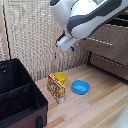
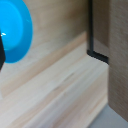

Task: Locate and clasp the grip of the topmost drawer. Steadily and circumspectly yank the drawer open. Discover and seize the nutrition bar using your clamp. Deposit the nutrition bar in the accessible drawer. Unclench the nutrition bar.

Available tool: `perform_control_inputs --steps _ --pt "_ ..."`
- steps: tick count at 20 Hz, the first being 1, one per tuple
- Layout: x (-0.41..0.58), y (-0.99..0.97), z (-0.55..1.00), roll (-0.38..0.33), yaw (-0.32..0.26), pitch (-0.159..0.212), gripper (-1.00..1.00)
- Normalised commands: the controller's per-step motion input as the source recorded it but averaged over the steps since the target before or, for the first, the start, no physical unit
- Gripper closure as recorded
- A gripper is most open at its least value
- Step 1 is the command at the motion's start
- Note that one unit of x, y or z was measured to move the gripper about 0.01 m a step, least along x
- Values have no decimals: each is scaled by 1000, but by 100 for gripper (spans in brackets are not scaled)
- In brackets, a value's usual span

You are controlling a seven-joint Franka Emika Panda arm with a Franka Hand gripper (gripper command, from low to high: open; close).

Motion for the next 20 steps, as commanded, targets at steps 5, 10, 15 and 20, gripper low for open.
perform_control_inputs --steps 5,10,15,20 --pt "637 191 -39 355 -108 108 -100" --pt "518 303 -58 361 -118 178 -100" --pt "334 302 -70 347 -156 223 -100" --pt "113 245 -125 243 -240 161 -100"
